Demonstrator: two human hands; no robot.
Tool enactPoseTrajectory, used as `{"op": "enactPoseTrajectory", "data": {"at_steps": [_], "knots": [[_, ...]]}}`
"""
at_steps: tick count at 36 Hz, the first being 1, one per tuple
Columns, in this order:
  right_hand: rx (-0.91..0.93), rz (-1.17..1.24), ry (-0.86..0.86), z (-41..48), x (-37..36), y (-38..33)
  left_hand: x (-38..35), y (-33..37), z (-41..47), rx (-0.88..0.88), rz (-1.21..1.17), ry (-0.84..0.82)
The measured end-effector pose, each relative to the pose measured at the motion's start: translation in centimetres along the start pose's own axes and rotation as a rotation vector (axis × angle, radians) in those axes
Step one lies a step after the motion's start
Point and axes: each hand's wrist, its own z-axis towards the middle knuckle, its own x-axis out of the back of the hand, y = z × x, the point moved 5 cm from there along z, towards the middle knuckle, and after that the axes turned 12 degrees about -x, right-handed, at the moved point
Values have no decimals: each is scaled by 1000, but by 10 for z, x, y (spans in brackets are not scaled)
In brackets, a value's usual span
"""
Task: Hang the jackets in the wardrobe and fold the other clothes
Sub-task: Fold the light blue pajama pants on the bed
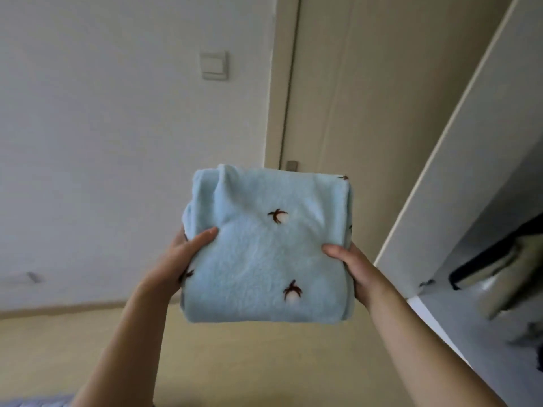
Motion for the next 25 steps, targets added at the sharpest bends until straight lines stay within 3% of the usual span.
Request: {"op": "enactPoseTrajectory", "data": {"at_steps": [12, 17, 25], "knots": [[174, 192, 412, -80, 239, -86, -286, -23, 110, -61, -166, -447], [241, 238, 581, -94, 310, -121, -389, -29, 169, 1, -219, -665], [250, 390, 756, -86, 415, -164, -549, -31, 265, 118, -337, -859]]}}
